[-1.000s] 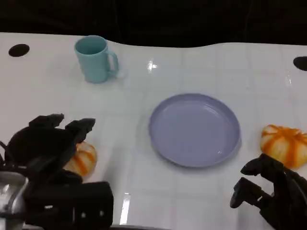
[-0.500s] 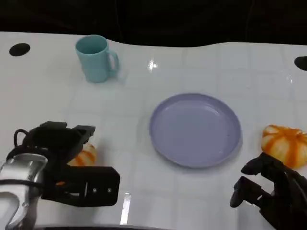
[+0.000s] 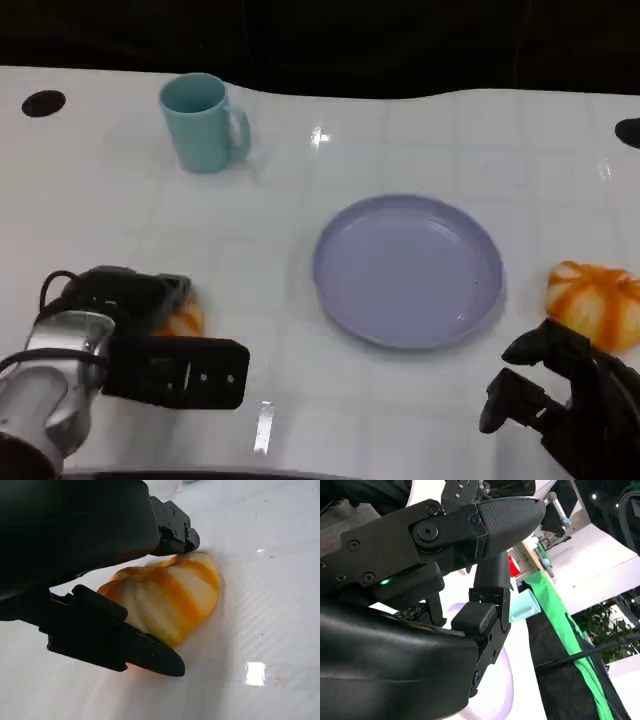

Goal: Grasp the bread from the table and place it into the plate.

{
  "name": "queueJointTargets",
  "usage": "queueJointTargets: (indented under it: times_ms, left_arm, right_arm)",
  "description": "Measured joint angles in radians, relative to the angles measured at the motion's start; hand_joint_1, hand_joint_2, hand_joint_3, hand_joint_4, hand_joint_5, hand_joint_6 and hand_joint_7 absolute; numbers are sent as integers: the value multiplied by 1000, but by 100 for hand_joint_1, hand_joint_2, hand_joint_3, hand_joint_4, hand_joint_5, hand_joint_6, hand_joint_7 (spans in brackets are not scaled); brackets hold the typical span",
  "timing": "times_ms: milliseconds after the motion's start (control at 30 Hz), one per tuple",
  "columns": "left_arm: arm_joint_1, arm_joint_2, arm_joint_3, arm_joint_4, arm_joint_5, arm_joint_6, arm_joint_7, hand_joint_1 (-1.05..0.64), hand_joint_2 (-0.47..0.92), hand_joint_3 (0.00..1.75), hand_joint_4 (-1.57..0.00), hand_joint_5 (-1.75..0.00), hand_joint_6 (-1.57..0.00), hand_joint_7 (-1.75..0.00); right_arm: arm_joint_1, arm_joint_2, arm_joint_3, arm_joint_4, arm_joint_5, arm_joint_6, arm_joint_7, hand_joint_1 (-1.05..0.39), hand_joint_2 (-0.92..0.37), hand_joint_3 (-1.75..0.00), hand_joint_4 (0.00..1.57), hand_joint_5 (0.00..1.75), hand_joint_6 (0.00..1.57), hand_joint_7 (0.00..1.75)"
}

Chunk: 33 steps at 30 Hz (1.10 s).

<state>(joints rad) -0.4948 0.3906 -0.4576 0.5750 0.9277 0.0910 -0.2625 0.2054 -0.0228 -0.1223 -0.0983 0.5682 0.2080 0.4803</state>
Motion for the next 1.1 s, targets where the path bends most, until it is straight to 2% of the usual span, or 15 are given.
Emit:
queueJointTargets:
  times_ms: [267, 300, 333, 367, 400, 433, 500, 633, 1100]
  left_arm:
    - [-72, -12, -19, 175, -67, -67, 147, -42, 88, 1, -18, -16, -27, -4]
    - [-76, -13, -20, 187, -78, -75, 159, -38, 90, 9, -48, -71, -63, -21]
    - [-78, -14, -15, 205, -92, -94, 185, -35, 91, 14, -62, -109, -85, -31]
    - [-78, -18, -4, 230, -118, -125, 229, -33, 92, 21, -72, -144, -89, -77]
    - [-78, -22, 7, 253, -139, -155, 274, -32, 92, 29, -78, -159, -76, -125]
    - [-76, -27, 15, 277, -152, -184, 330, -31, 92, 35, -82, -168, -68, -154]
    - [-74, -30, 19, 318, -161, -241, 445, -29, 92, 48, -83, -173, -63, -169]
    - [-74, -32, 25, 388, -187, -335, 586, -28, 92, 58, -80, -175, -59, -174]
    - [-81, -54, 27, 431, -235, -452, 694, -28, 85, 55, -82, -175, -57, -175]
  right_arm:
    - [0, 0, 0, -1, 2, 0, 1, -51, -92, -20, 74, 154, 81, 105]
    - [0, 0, 0, -1, 2, 0, 1, -51, -92, -20, 74, 154, 81, 105]
    - [0, 0, 0, -1, 2, 0, 1, -51, -92, -20, 74, 154, 81, 105]
    - [0, 0, 0, -1, 2, 0, 1, -51, -92, -20, 74, 153, 81, 105]
    - [1, 0, -1, -1, 2, 0, 0, -52, -92, -19, 74, 153, 81, 104]
    - [1, 0, -1, -1, 2, 1, 0, -52, -92, -19, 74, 153, 81, 104]
    - [1, 0, -1, -2, 2, 3, 0, -52, -92, -19, 74, 153, 81, 103]
    - [1, 0, -1, -2, 2, 5, 0, -51, -92, -19, 74, 153, 82, 103]
    - [-1, 0, -2, 12, 0, 1, 1, -53, -92, -19, 75, 152, 83, 101]
